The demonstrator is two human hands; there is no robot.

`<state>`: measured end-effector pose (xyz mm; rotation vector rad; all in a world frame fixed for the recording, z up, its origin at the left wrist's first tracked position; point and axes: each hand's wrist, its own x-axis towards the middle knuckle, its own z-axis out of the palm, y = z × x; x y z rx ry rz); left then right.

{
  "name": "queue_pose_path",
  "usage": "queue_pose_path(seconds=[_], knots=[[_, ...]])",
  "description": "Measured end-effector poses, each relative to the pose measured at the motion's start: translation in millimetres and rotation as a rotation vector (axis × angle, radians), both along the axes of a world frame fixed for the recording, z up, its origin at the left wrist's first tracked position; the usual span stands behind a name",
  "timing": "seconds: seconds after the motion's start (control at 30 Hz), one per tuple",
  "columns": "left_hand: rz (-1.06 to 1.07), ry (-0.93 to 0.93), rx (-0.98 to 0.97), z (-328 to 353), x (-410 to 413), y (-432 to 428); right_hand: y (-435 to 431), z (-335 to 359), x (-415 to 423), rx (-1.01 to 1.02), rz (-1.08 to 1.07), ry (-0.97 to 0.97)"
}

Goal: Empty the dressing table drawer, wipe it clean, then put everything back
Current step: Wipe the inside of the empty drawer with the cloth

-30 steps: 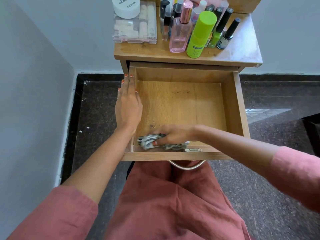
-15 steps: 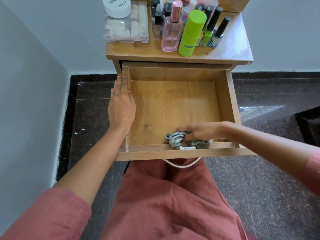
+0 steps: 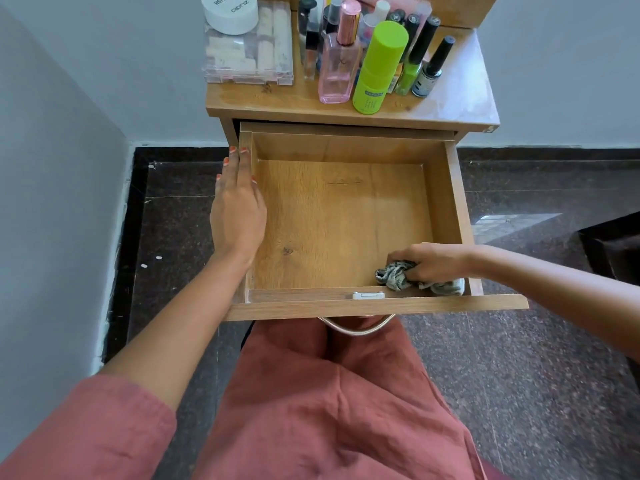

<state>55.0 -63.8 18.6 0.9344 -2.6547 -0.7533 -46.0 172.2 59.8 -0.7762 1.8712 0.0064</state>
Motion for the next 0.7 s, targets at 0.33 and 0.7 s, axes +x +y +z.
queue_pose_path(seconds=[0.33,0.7], knots=[[-0.002,-0.011,-0.015,-1,1,0,-5,1,4,-0.023,0.062,0.027],[-0.008,0.009,-0.010,1,0,-1,-38,22,-17,0.107,0.628,0.401]])
